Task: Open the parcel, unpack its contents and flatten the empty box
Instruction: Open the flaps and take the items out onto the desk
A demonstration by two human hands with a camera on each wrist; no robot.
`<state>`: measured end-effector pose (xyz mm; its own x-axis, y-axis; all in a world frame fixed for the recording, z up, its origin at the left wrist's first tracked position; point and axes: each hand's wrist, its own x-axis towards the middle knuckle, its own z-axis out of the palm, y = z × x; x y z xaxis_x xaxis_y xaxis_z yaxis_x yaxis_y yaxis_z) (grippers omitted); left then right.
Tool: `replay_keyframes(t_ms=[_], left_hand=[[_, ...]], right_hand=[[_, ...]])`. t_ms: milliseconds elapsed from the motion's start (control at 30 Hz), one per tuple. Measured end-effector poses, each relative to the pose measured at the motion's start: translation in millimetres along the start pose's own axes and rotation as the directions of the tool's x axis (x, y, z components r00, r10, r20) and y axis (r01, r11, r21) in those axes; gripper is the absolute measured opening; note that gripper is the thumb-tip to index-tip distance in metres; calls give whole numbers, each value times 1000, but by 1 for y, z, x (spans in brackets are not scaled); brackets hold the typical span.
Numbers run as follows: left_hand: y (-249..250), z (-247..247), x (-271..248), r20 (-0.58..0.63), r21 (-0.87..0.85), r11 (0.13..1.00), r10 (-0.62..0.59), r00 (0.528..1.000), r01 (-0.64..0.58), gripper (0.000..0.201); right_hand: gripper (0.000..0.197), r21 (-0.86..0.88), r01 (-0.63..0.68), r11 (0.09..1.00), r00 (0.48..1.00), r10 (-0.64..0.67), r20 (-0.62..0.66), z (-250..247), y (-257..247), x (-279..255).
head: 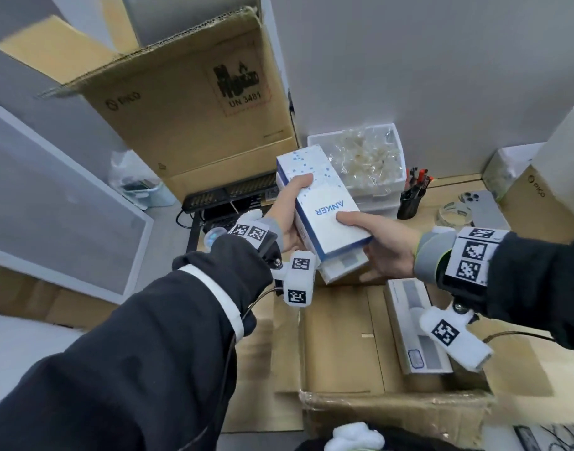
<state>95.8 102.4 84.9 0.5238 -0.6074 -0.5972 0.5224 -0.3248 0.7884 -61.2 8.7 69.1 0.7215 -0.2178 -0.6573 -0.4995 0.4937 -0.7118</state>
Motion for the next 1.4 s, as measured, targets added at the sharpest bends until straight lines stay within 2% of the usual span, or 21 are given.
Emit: replay_keyframes(t_ms=[133, 267, 400, 533, 633, 700, 800, 933, 1033, 1100, 1167, 1233, 1300, 1400], left_hand=[[-8, -22, 6, -87, -194, 978, 62, 994, -78, 64], [-16, -29, 6, -119, -289, 949, 94, 988, -125, 64], [-13, -36, 4, -159, -227, 963, 108, 981, -143, 63], [-8, -50, 0, -142, -184, 968, 146, 979, -171, 76], [4, -68, -2, -181, -174, 961, 182, 966, -213, 73], [10, -82, -2, -202, -122, 971, 178, 963, -205, 69], [15, -100, -5, -112, -19, 994, 103, 988, -106, 64], [14, -101, -6, -59, 90, 992, 90, 994, -85, 46], [17, -103, -5, -85, 47, 991, 128, 988, -124, 44], [20, -109, -4, -107, 14, 991, 133, 985, -133, 51], [23, -118, 0, -146, 6, 987, 157, 977, -158, 51], [24, -123, 3, -199, 21, 984, 177, 964, -177, 40], [21, -127, 7, -243, 36, 986, 167, 955, -163, 34], [14, -137, 17, -260, 12, 993, 120, 958, -121, 48]], right_hand=[[51, 126, 9, 992, 1000, -6, -27, 8, 7, 12], [49, 233, 86, 969, 993, -65, -96, 23, 8, 25], [56, 246, 139, 959, 987, -115, -108, 32, 4, 32], [68, 254, 178, 951, 983, -158, -97, 32, -1, 38], [63, 241, 184, 953, 983, -174, -63, 26, -2, 38], [50, 224, 187, 957, 982, -183, -39, 19, -1, 37], [29, 203, 185, 962, 983, -183, -25, 12, -2, 36], [38, 269, 192, 944, 981, -185, -52, 16, -15, 38], [38, 297, 203, 933, 979, -201, -37, 27, -31, 41], [41, 249, 176, 952, 984, -172, -36, 34, -40, 48], [41, 190, 97, 977, 995, -88, -56, 42, -48, 56], [34, 155, 38, 987, 997, -28, -69, 54, -52, 64], [33, 133, 36, 991, 993, -20, -118, 64, -55, 74], [25, 117, 44, 992, 979, -20, -202, 80, -60, 93]])
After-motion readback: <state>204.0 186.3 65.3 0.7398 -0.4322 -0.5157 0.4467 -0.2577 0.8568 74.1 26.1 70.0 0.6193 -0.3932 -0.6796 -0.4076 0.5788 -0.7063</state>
